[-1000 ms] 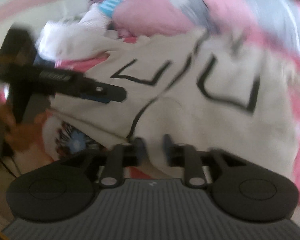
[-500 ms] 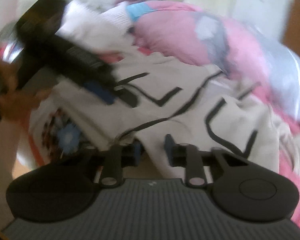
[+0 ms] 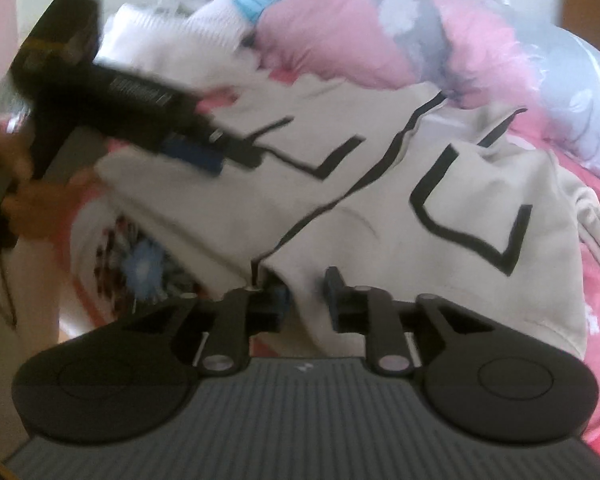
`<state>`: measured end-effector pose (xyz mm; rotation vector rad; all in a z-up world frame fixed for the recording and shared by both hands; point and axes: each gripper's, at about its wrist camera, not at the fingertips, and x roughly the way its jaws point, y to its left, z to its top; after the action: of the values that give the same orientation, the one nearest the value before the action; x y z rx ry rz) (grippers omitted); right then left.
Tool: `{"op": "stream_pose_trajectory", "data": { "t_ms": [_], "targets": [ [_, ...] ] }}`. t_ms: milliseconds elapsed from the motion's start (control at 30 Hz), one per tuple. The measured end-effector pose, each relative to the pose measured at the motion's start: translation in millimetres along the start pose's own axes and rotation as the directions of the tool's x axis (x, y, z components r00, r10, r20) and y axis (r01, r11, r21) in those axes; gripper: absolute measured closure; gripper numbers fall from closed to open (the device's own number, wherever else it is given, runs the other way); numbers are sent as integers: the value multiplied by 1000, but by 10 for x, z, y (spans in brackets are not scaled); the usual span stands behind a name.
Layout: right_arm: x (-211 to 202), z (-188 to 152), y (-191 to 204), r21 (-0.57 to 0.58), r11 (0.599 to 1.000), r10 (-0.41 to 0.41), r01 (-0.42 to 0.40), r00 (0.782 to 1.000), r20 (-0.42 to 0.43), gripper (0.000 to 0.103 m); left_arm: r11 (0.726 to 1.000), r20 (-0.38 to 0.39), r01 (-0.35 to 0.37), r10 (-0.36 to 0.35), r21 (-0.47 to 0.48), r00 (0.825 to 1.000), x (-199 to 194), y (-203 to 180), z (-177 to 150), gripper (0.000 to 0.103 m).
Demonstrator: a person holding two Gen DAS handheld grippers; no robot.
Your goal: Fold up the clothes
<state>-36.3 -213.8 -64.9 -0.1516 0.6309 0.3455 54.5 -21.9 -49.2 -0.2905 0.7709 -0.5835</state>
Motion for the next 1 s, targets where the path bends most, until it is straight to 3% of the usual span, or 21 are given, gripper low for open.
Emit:
{"op": "stream_pose_trajectory", "data": {
  "t_ms": [133, 267, 467, 567, 667, 867, 1000],
  "targets": [
    [-197, 50, -182, 84, 995, 50, -49, 999, -5, 58, 998, -12, 26, -25, 51, 1000, 188, -79, 137, 26],
    [-445, 217, -566, 230, 967, 98, -114, 992, 79, 56, 991, -12, 52, -51, 121, 999, 428, -212, 344, 27],
    [-420, 682, -1351, 450, 880, 53, -155, 971, 232, 52, 980, 0, 72, -73, 187, 997, 885, -401, 841, 27],
    [-138, 992, -1787, 522, 842, 2, -136, 968, 250, 51, 982, 6, 102, -104, 158, 995, 1209, -402, 1071, 30],
    [320, 1320, -2213, 552, 831, -61, -68, 975, 212, 51, 986, -3, 136, -136, 93, 991, 1583, -347, 1254, 37],
    [1422, 1784, -3057, 643, 765, -104, 35, 992, 69, 51, 984, -30, 176, -177, -36, 984, 2185, -121, 1375, 54],
    [2024, 1921, -3330, 623, 774, -117, 110, 993, -30, 52, 973, -36, 210, -214, -101, 976, 2337, 60, 1339, 60]
  ]
}}
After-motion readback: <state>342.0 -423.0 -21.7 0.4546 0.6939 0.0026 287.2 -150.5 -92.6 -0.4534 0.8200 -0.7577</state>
